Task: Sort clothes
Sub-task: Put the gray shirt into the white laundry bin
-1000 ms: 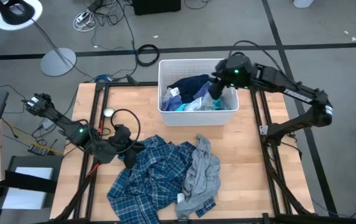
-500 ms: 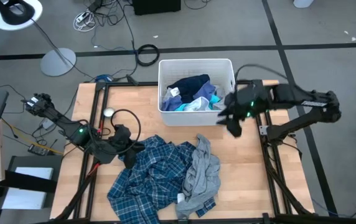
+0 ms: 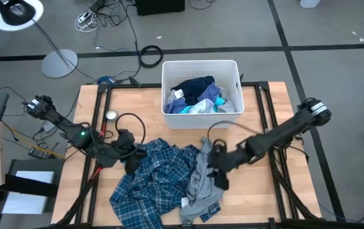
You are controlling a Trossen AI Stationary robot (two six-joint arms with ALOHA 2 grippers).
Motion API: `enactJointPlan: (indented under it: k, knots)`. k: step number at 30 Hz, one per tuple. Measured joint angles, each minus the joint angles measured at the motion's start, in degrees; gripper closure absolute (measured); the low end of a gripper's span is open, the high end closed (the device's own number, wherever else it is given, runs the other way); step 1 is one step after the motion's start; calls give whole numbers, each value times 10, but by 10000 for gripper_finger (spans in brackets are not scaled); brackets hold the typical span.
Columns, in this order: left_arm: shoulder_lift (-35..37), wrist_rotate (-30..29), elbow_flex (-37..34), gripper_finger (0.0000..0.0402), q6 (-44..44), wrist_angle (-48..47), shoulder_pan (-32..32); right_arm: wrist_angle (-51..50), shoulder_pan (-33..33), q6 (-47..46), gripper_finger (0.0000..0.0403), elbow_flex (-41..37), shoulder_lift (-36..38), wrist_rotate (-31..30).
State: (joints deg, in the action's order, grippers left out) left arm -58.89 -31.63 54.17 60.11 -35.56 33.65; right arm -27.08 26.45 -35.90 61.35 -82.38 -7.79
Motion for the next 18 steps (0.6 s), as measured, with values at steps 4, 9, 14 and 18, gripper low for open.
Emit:
enactJointPlan:
  k: [4, 9, 14, 18]
  knots:
    - [0, 16, 0, 326, -1, 0, 0, 34, 16, 0, 222, -5, -85, 0]
    - [0, 45, 0, 326, 0, 0, 1, 78, 15, 2, 227, -5, -184, 0]
    - [0, 72, 0, 326, 0, 0, 1, 85, 4, -52, 342, -3, -217, 21]
    - [0, 76, 0, 326, 0, -3, 1, 51, 0, -64, 385, 10, -177, 14]
